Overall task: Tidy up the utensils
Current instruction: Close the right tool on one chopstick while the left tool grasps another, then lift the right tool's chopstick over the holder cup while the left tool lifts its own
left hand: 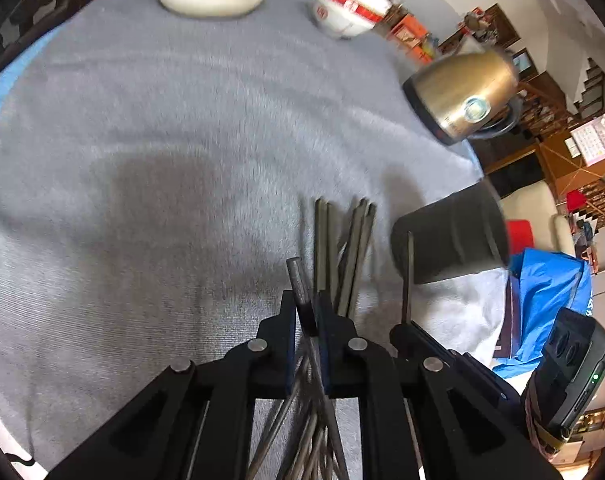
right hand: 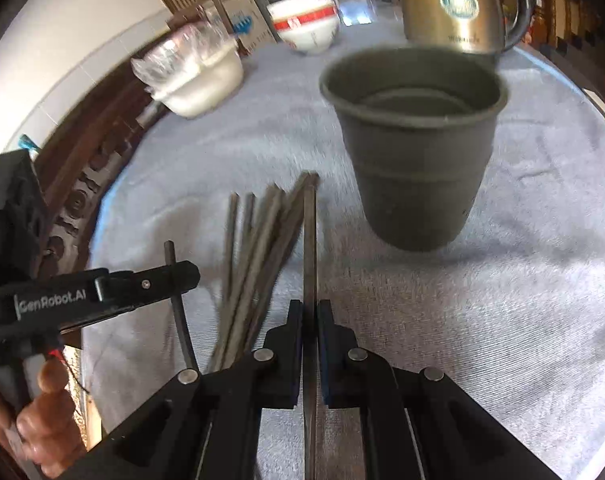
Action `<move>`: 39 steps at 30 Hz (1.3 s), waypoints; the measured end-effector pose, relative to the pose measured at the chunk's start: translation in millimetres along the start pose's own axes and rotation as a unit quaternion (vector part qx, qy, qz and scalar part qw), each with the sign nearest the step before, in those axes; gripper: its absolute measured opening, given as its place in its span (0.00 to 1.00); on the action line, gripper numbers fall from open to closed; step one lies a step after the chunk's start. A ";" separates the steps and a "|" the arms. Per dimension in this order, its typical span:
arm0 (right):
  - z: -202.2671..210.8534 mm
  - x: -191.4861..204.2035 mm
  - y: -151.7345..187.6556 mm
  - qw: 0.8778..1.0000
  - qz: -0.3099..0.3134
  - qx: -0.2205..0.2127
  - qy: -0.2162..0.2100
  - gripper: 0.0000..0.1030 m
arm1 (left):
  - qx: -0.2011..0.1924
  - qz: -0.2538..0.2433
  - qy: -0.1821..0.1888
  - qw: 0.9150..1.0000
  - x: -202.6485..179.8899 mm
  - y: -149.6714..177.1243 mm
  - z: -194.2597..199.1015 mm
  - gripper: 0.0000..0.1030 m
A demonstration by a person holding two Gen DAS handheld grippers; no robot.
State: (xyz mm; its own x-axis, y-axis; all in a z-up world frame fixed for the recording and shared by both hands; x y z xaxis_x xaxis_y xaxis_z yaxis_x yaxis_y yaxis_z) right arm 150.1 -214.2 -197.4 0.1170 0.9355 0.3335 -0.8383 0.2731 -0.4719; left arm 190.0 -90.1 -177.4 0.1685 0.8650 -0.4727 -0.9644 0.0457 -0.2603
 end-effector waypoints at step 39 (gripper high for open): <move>177.0 -26.0 -159.0 0.861 -0.012 -0.506 0.055 0.08 | -0.363 -0.105 0.033 0.925 -190.2 -120.7 162.3 0.06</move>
State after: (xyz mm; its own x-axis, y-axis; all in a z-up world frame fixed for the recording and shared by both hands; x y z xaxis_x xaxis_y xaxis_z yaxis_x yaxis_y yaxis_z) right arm 186.1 -321.7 13.4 0.2239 0.9274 0.2996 0.0511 0.2958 -0.9539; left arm 241.3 -179.0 80.5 0.3727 0.8414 -0.3914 -0.5221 -0.1586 -0.8380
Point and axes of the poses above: each gripper's, at about its wrist camera, not at the fingertips, and z roughly against the way its jaws point, x to its left, y to its underside, the point moved 8 cm from there along -z, roughly the way its jaws point, and after that the axes turned 1 degree about z, right-handed, at the moved point
